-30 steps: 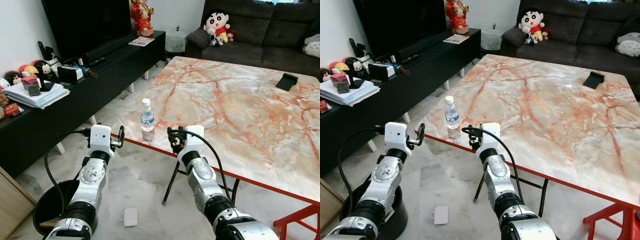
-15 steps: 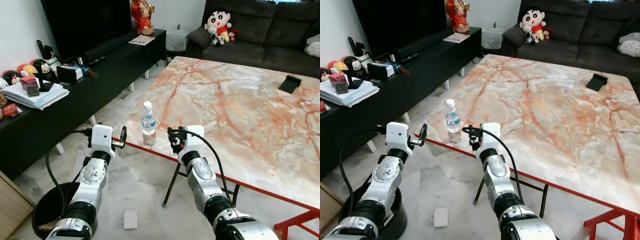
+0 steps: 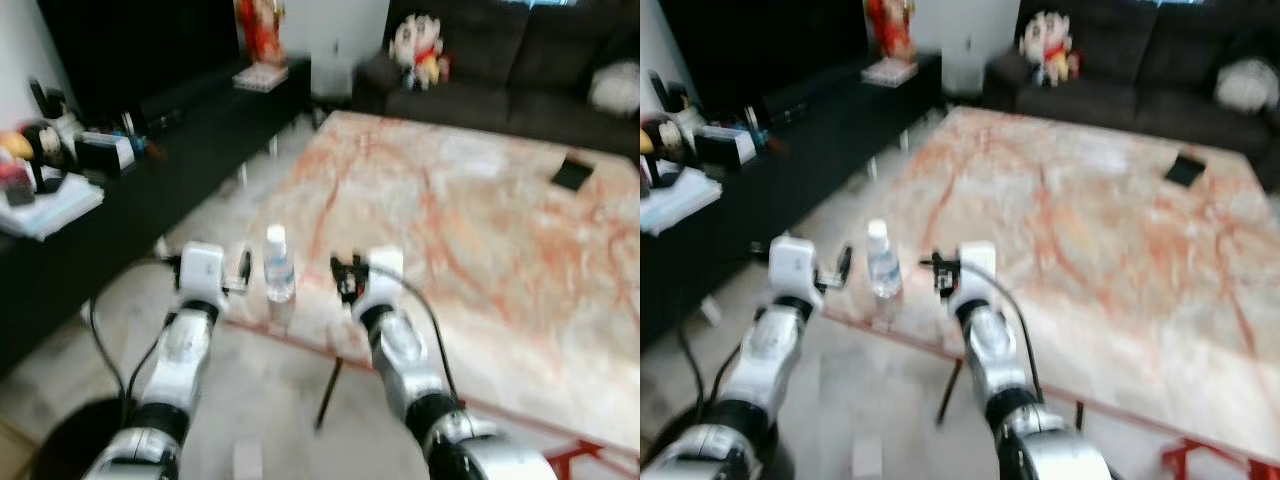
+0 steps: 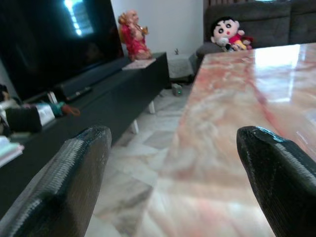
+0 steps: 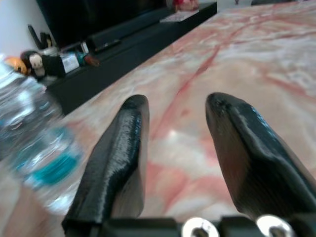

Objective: Picking trash to rubbish bin

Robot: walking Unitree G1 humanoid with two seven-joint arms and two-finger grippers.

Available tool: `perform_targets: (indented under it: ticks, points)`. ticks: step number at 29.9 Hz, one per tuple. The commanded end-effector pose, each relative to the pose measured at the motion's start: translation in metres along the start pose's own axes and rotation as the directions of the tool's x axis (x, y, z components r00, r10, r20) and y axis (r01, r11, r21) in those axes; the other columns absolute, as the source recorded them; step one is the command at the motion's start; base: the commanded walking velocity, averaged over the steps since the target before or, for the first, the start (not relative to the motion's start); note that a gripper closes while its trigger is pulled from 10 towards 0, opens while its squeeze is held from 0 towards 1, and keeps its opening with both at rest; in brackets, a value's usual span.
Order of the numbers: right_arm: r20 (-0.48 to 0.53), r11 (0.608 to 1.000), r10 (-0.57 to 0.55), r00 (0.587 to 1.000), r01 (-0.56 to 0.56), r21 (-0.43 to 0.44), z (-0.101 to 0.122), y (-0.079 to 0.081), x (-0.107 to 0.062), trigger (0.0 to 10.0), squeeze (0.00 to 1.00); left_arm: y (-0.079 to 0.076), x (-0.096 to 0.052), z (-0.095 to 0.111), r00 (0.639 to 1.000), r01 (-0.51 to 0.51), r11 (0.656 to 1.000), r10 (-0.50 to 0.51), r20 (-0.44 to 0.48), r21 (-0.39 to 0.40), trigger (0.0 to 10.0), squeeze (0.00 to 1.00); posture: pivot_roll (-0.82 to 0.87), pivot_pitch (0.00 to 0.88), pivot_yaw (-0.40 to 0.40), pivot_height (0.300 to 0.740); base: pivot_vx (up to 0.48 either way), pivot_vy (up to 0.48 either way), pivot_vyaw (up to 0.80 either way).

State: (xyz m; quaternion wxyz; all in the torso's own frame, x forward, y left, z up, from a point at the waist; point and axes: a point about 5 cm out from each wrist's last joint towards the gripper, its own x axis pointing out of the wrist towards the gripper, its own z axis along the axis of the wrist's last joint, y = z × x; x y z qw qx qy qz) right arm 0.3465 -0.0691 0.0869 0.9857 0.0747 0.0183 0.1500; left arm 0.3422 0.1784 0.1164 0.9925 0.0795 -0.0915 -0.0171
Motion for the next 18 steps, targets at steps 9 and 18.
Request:
perform_targets:
  ticks: [9, 18]
  points:
    - [0.005, 1.0, -0.013, 1.0, 0.013, 0.001, 0.002, -0.002, 0.001, 10.0, 0.0, -0.019, 0.006, 0.025, 0.988, 0.09, 0.996, -0.092, 0.127, 0.018, 10.0, 0.0, 0.04, 0.0, -0.02, 0.74, 0.075, 0.0, 0.0]
    - [0.003, 1.0, -0.009, 1.0, 0.009, 0.002, 0.002, -0.001, 0.001, 10.0, 0.0, -0.004, 0.017, 0.057, 0.97, 0.024, 0.999, -0.034, 0.24, 0.043, 10.0, 0.0, 0.04, 0.0, -0.025, 0.74, 0.0, 0.0, 0.0]
